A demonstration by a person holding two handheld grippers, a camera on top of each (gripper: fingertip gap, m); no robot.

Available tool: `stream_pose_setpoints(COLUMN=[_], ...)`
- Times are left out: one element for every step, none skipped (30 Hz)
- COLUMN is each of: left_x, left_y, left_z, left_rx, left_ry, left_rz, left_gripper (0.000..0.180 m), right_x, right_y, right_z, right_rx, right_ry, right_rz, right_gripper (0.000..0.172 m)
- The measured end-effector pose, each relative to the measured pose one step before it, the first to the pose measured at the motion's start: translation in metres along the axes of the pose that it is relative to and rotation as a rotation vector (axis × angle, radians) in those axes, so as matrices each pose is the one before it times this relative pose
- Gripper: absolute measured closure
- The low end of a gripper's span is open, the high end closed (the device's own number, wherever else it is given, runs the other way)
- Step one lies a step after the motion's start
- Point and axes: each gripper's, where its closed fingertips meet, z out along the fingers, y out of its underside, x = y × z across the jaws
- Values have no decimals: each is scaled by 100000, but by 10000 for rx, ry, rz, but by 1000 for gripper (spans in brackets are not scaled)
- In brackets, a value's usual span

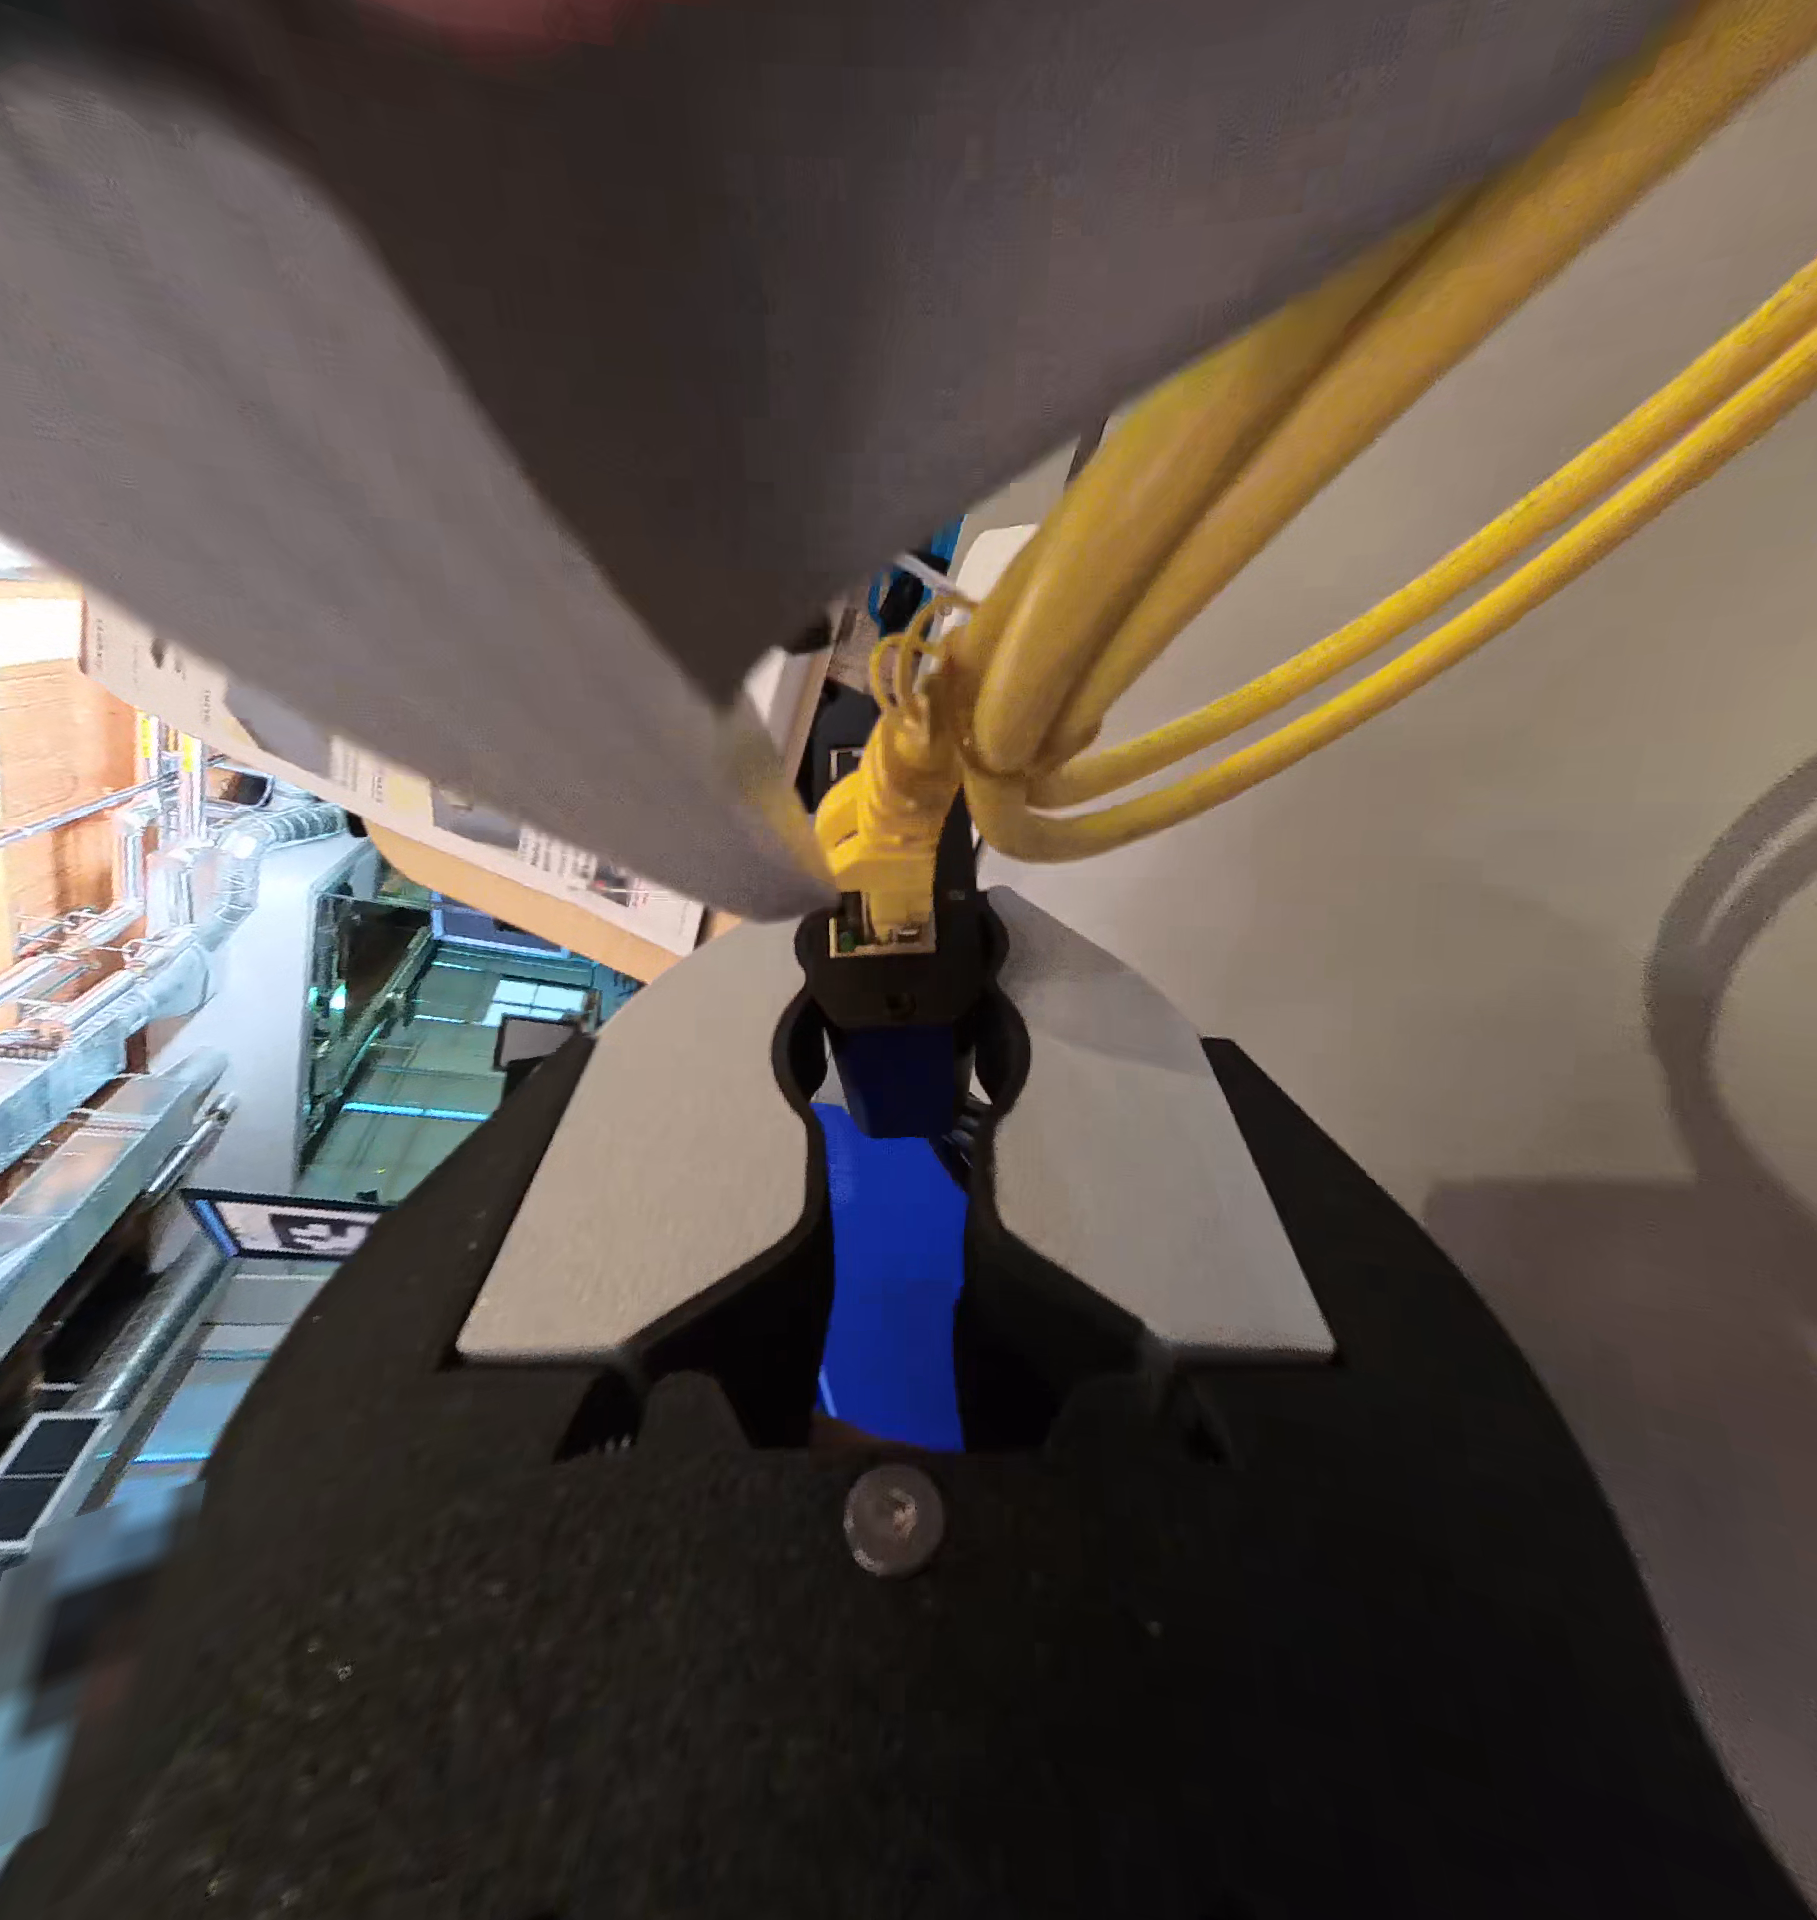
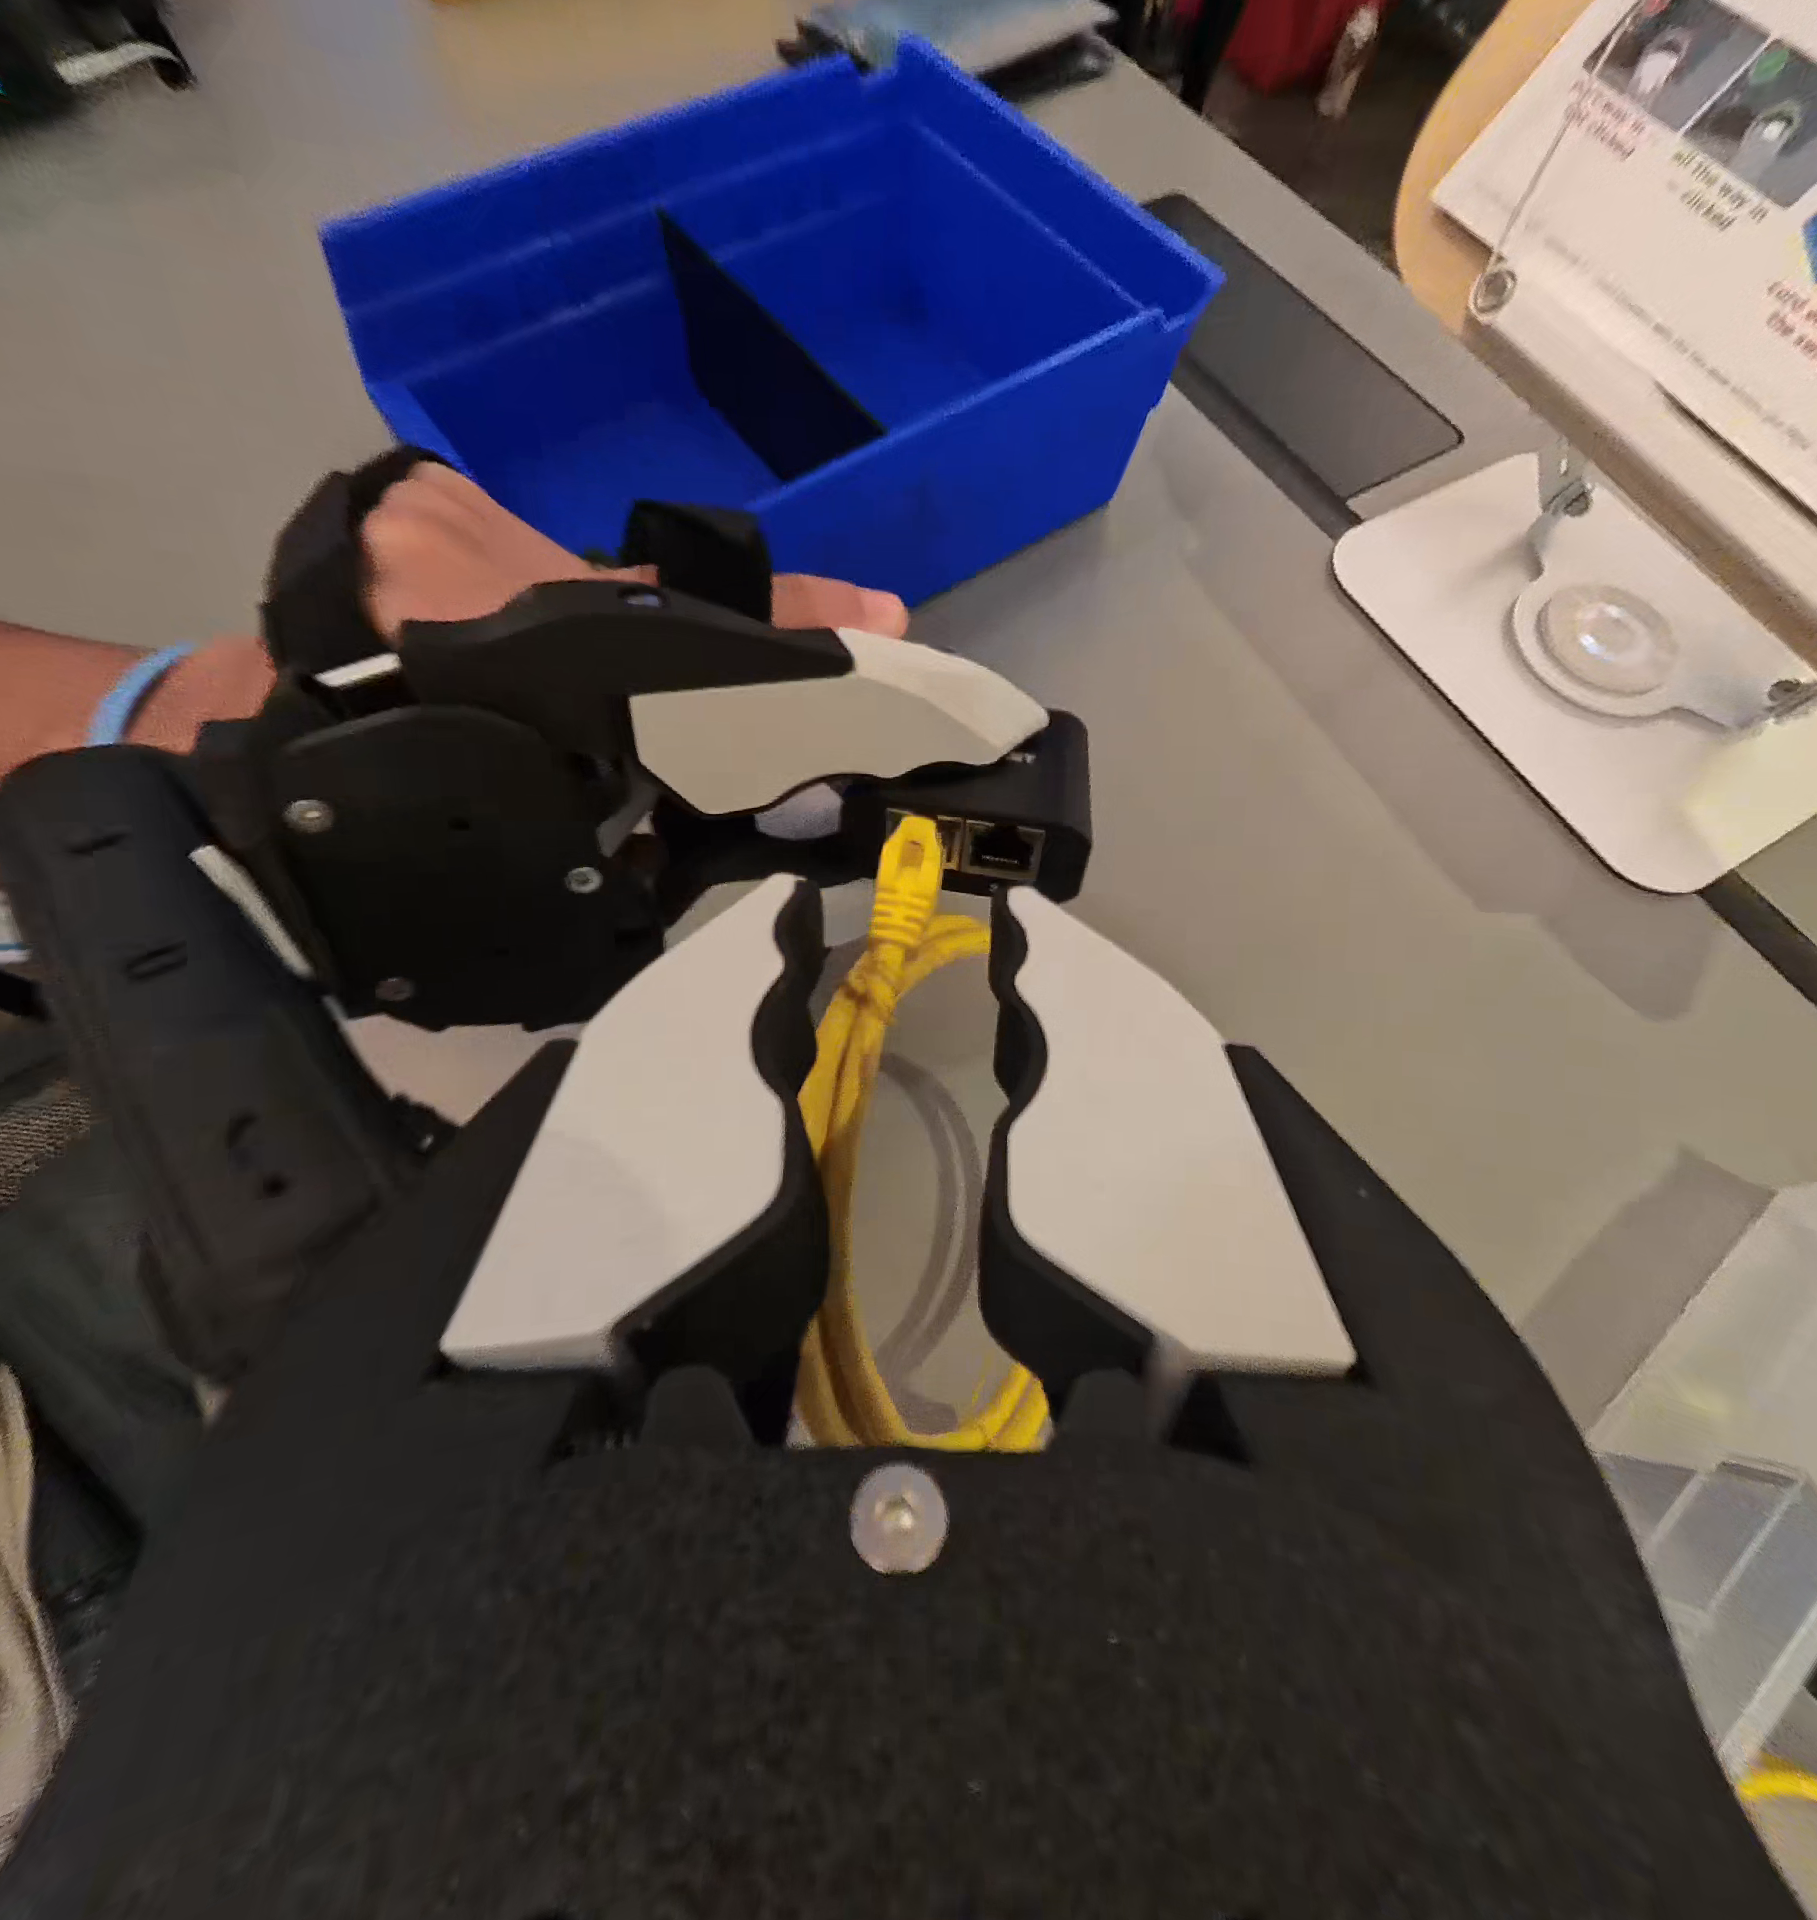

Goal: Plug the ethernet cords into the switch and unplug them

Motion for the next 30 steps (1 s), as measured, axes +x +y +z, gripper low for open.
stream_pose_setpoints(left_x=[-20,45,12,-84,-88,-69,-116,-64,-100,-172,-45,-69,-113,1,50,-16,43,94,41,-42,25,81,145,114,-151,-292,-134,-83,-411,-365], left_y=[138,53,-62,-32,-52,-124,-56,-51,64,0,-8,14,40,69,70,53,20,10,12,-6,-33,-6,3,141,1118,1530,1633,790,-290,-960], left_z=[6,-7,-73,-87,-89,-112,-96,-62,12,-13,-33,-12,35,72,62,56,70,65,77,62,73,45,18,88,546,918,1014,528,-228,-695], left_rx=[-117,-65,24,-24,-30,27,-43,-50,-72,57,85,9,-42,-33,-25,-6,1,-13,-56,-24,6,-37,-64,-117,-606,-501,-490,-160,199,356], left_ry=[-46,31,7,-64,-80,-93,-122,-82,-73,-1,82,-23,-101,-33,18,-29,-10,-13,-56,-135,-82,-10,39,20,-139,-168,78,224,-77,-208], left_rz=[45,43,39,10,119,130,25,59,34,-92,-64,-12,24,39,-13,-51,-14,25,19,63,94,-5,-23,38,157,127,-36,-140,-133,-57], left_gripper=[156,156,156,156,156,156,156,156,156,156,156,156,156,156,156,156,156,156,156,156,156,156,156,156,157,157,156,156,156,156], right_x=[231,0,-93,27,-20,85,149,-183,-181,20,-21,-43,11,83,67,43,34,41,61,65,71,41,29,18,97,337,458,79,196,786], right_y=[164,105,189,132,81,193,392,484,-126,-336,-140,-70,-85,-29,40,-5,17,106,118,56,99,132,92,173,207,188,146,42,153,243], right_z=[322,270,305,263,257,294,341,353,81,-76,-29,-21,14,49,98,80,68,47,54,42,26,45,34,26,-196,-541,-765,-827,-787,-762], right_rx=[-189,-132,-193,-156,-107,-171,-312,-385,28,336,156,49,61,45,-1,58,30,-66,-90,-27,-35,-52,1,-53,-62,-20,98,192,92,-5], right_ry=[122,-86,-168,-88,-97,-13,8,-205,-141,137,123,61,85,130,95,52,12,-16,-23,6,18,5,-15,-6,48,135,100,-199,-47,404], right_rz=[31,81,108,112,38,-12,12,2,-59,-137,-170,-81,-98,-95,-76,-6,39,72,139,125,99,122,93,59,75,137,102,128,84,-108], right_gripper=[140,141,140,140,140,139,138,145,153,159,159,160,160,160,160,160,160,160,160,160,160,160,160,160,160,160,160,160,160,160])
